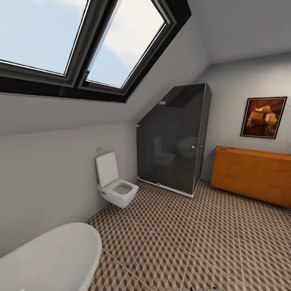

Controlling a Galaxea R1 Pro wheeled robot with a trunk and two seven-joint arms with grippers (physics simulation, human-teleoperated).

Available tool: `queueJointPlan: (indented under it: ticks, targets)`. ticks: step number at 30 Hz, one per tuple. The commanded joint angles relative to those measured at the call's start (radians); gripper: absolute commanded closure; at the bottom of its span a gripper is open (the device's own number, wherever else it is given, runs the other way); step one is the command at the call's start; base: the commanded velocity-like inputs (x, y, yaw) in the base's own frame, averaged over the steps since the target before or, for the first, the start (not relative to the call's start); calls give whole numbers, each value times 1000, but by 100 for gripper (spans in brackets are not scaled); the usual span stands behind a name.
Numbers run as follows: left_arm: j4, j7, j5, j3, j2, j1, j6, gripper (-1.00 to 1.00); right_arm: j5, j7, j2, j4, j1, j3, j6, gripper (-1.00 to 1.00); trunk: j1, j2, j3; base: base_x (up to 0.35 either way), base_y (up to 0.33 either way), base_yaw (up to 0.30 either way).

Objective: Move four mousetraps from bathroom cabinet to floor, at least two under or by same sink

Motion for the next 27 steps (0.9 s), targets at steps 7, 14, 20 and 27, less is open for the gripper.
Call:
queueJointPlan:
  ticks: [7, 14, 20, 27]
  targets:
    - [4, 3, 5, -9, -1, -1, -5, -100, 10, -7, 0, 4, -1, -5, -4, -100, 0, -1, 0, 0, 0, -272]
    - [4, 3, 5, -9, -1, -1, -5, -100, 10, -6, 0, 4, -1, -4, -3, -100, 0, -1, 0, 0, 0, -272]
    - [4, 3, 5, -9, -1, -1, -5, -100, 10, -6, 0, 4, -1, -4, -3, -100, 0, -1, 0, 0, 0, -272]
    - [4, 3, 5, -9, -1, -1, -5, -100, 10, -6, 0, 4, -1, -4, -2, -100, 0, -1, 0, 0, 0, -272]
